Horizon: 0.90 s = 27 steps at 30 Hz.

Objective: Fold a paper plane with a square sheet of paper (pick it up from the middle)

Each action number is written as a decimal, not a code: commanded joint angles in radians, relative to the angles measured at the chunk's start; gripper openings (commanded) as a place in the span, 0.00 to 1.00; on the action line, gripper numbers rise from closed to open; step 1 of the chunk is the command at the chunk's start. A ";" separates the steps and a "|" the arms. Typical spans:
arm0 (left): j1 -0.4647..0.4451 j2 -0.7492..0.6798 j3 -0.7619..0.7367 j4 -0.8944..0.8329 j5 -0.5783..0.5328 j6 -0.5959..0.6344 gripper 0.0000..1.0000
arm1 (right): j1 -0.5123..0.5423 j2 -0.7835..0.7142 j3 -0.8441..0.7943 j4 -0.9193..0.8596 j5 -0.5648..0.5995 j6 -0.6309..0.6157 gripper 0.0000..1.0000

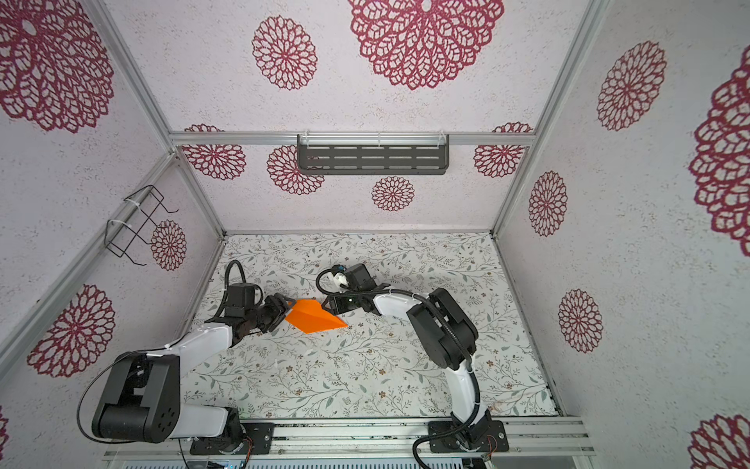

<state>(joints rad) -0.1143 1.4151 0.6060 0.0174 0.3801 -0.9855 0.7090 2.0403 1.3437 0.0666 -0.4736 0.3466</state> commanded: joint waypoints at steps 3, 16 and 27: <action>-0.054 0.040 -0.022 0.137 0.030 -0.035 0.71 | -0.020 0.002 0.031 -0.030 -0.043 -0.064 0.45; -0.080 0.172 -0.037 0.279 0.090 -0.061 0.63 | -0.019 0.078 0.112 -0.155 -0.061 -0.128 0.42; -0.090 0.299 -0.042 0.462 0.131 -0.061 0.53 | -0.020 0.129 0.140 -0.180 -0.019 -0.118 0.36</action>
<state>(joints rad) -0.1970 1.6909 0.5678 0.3885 0.4904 -1.0443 0.6918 2.1681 1.4567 -0.0978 -0.5018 0.2436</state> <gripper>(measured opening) 0.539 0.365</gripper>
